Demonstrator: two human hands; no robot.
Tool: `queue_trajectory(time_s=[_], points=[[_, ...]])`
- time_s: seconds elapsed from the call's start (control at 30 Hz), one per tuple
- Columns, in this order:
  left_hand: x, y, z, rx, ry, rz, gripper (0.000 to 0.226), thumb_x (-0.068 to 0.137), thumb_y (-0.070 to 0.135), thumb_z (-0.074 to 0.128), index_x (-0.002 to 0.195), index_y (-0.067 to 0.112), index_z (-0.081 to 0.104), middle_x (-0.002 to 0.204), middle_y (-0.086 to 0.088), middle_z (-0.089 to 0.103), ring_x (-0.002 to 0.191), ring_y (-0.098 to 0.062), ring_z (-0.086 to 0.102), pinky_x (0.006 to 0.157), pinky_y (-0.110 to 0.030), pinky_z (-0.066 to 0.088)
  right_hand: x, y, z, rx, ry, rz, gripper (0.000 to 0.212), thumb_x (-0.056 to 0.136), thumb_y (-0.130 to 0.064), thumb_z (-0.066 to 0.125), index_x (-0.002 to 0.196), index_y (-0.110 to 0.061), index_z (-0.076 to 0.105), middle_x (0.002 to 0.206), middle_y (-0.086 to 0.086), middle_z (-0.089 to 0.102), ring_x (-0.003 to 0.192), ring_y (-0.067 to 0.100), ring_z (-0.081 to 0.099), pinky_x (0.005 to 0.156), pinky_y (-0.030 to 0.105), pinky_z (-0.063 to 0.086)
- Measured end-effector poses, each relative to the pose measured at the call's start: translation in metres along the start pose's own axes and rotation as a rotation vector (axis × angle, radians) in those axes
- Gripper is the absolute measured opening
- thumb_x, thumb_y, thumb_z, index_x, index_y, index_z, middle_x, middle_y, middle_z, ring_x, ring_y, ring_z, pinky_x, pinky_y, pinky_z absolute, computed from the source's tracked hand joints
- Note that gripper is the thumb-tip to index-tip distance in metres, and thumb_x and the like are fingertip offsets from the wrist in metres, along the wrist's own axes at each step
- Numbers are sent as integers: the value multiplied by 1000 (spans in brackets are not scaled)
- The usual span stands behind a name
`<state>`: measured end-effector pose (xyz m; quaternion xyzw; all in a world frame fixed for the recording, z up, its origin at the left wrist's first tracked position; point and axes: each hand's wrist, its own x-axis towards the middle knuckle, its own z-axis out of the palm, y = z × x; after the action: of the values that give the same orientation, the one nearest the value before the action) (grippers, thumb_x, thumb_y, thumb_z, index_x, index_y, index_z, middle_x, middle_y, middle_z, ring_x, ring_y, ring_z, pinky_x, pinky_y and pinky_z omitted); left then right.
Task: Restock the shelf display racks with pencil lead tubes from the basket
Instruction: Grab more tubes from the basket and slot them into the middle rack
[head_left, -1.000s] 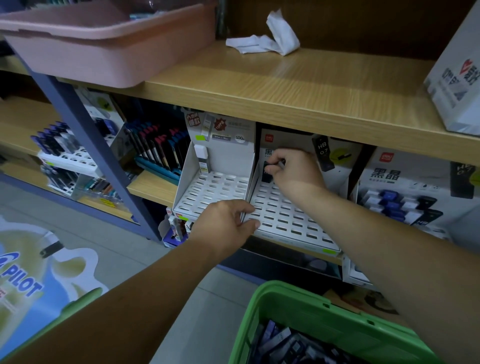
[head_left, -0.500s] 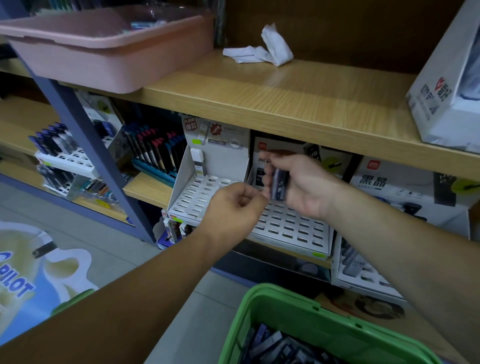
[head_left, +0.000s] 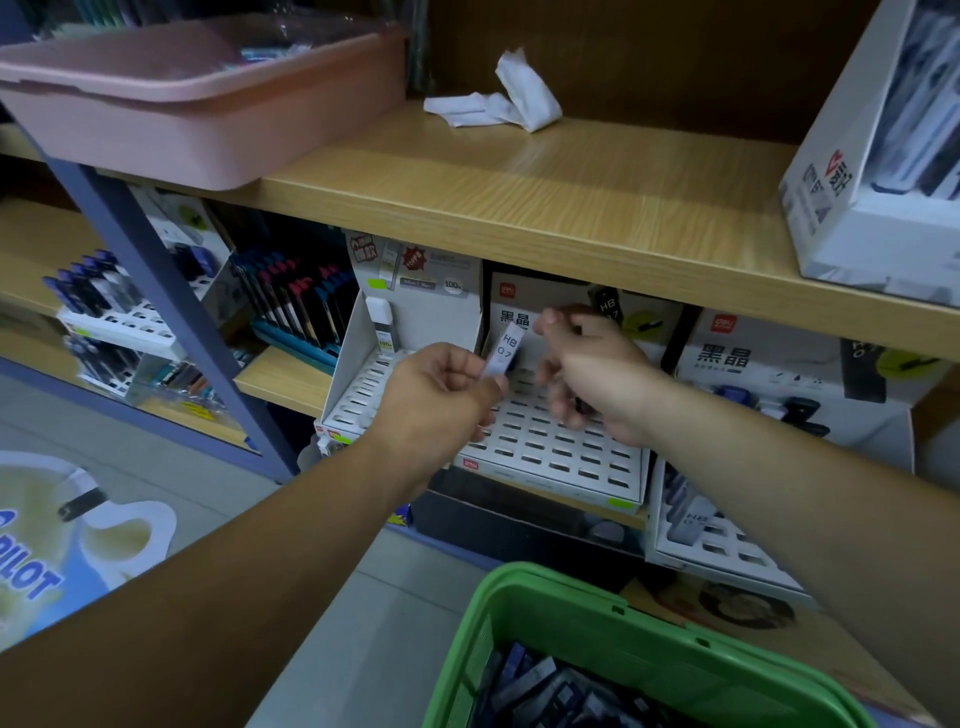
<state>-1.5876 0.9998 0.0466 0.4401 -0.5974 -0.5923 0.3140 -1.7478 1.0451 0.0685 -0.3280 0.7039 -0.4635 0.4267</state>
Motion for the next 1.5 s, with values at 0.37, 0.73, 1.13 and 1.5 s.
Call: queue_trajectory(time_s=[0.37,0.73,1.13,1.5], points=[[19,10,-16,202,24,8,13,95,21,69,91,12,60,85,-17,71,76,-15,63,58,-23,48,-12,-4,-25,-228,-102,62,15,109,-19,48,118,-14,58,106,12,62,79,21,59,55,27,47],[56,7,-6,586,35,445,27,93,12,68,97,39,65,90,9,70,78,-11,68,67,-26,52,-13,11,-28,-346,-201,88,39,103,-6,46,136,-26,42,92,12,55,62,16,48,46,27,38],[73,6,1,696,34,525,16,90,9,75,96,22,81,87,12,72,85,-8,66,84,-21,53,9,28,-18,-155,268,-156,25,78,-8,87,81,-27,71,94,-4,74,77,18,70,69,31,61],[76,3,-11,636,47,468,15,91,10,76,99,22,80,84,21,68,78,-3,62,71,-7,45,13,32,-20,-64,305,-121,27,82,-2,83,83,-25,68,103,1,71,75,23,74,77,35,64]])
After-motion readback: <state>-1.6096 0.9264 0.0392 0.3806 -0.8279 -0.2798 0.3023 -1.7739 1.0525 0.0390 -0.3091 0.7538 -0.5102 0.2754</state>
